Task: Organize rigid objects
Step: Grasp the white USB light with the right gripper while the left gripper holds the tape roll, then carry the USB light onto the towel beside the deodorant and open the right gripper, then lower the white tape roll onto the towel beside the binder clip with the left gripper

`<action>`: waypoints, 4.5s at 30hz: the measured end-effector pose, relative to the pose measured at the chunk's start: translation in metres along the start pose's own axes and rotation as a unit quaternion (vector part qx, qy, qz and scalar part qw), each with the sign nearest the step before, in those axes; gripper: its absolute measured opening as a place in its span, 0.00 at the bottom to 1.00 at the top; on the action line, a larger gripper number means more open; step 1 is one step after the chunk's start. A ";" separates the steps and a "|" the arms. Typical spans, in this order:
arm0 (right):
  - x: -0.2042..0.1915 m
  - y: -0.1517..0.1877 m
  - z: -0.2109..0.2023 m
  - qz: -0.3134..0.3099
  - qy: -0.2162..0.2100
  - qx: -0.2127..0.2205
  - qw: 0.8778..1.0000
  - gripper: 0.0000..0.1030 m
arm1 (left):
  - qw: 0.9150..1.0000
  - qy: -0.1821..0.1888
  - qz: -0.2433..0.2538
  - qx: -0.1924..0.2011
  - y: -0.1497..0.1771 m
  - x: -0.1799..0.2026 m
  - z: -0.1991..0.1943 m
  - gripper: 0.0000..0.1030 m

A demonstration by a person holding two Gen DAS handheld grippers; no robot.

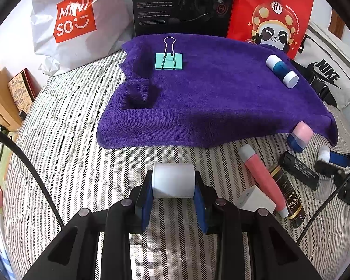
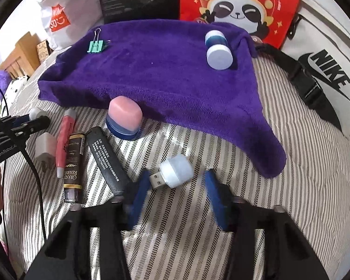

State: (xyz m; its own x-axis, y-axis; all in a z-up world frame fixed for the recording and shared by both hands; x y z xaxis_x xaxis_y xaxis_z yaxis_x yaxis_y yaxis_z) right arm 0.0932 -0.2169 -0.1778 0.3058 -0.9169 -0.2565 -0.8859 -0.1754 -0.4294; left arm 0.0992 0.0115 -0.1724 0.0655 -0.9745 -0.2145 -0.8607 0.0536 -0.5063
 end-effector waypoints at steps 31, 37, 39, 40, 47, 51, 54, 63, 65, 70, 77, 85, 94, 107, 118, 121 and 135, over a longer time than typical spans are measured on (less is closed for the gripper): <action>0.012 -0.002 -0.034 0.022 -0.039 0.045 0.998 0.36 | 0.999 0.027 -0.010 -0.015 0.001 -0.006 -0.006 0.29; 0.010 -0.010 -0.045 0.014 -0.044 0.059 0.997 0.36 | 0.998 0.048 -0.024 -0.013 -0.001 -0.013 -0.017 0.29; 0.008 -0.012 -0.048 0.012 -0.048 0.063 0.997 0.36 | 0.998 0.055 -0.032 -0.012 -0.002 -0.016 -0.018 0.29; 0.008 -0.013 -0.049 0.009 -0.048 0.068 0.996 0.36 | 0.998 0.059 -0.034 -0.012 -0.003 -0.018 -0.019 0.29; 0.005 -0.023 -0.056 0.002 -0.051 0.080 0.996 0.36 | 0.997 0.061 -0.038 -0.003 -0.008 -0.027 -0.030 0.29; 0.006 -0.030 -0.059 -0.001 -0.051 0.085 0.995 0.36 | 0.997 0.061 -0.040 0.004 -0.015 -0.031 -0.035 0.29; 0.006 -0.036 -0.061 -0.003 -0.050 0.088 0.995 0.36 | 0.997 0.064 -0.044 0.008 -0.020 -0.034 -0.036 0.29; 0.012 -0.055 -0.056 -0.001 -0.044 0.089 0.995 0.36 | 0.996 0.069 -0.044 0.022 -0.039 -0.038 -0.035 0.29; 0.015 -0.061 -0.051 0.004 -0.043 0.088 0.995 0.36 | 0.996 0.068 -0.042 0.024 -0.044 -0.037 -0.034 0.29; 0.024 -0.073 -0.037 0.015 -0.037 0.081 0.996 0.36 | 0.996 0.072 -0.045 0.024 -0.053 -0.038 -0.026 0.29; 0.038 -0.087 -0.012 0.025 -0.024 0.061 0.998 0.36 | 0.996 0.075 -0.040 0.022 -0.065 -0.037 -0.013 0.29; 0.048 -0.101 0.017 0.035 -0.013 0.038 0.999 0.36 | 0.995 0.083 -0.043 0.020 -0.079 -0.039 -0.001 0.29; 0.049 -0.111 0.040 0.026 0.006 0.013 1.000 0.36 | 0.995 0.088 -0.039 0.021 -0.085 -0.037 0.004 0.29; 0.041 -0.106 0.041 0.007 0.000 0.008 1.000 0.54 | 0.995 0.090 -0.034 0.014 -0.085 -0.031 0.011 0.29; 0.028 -0.082 -0.011 0.025 -0.017 0.042 0.999 0.55 | 0.994 0.103 -0.035 0.012 -0.094 -0.021 0.023 0.29; 0.023 -0.070 -0.026 0.021 -0.021 0.047 0.998 0.55 | 0.994 0.104 -0.029 0.011 -0.103 -0.010 0.034 0.29; 0.029 -0.025 -0.058 0.066 -0.045 0.059 0.995 0.55 | 0.999 0.035 0.029 0.012 -0.121 0.021 0.063 0.29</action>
State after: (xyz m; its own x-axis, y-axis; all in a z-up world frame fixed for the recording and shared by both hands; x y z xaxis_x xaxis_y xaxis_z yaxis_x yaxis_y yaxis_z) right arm 0.1040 -0.2602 -0.1248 0.2246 -0.8921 -0.3921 -0.8751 -0.0077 -0.4838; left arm 0.2364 -0.0023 -0.1679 -0.0196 -0.9825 -0.1852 -0.8497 0.1140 -0.5148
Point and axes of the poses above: each gripper's, at about its wrist camera, not at the fingertips, and z roughly the way its jaws point, x to its right, y to its underside, the point moved 3 cm from there along z, roughly the way its jaws point, and after that the axes turned 14 degrees about -y, right-handed, at the moved point
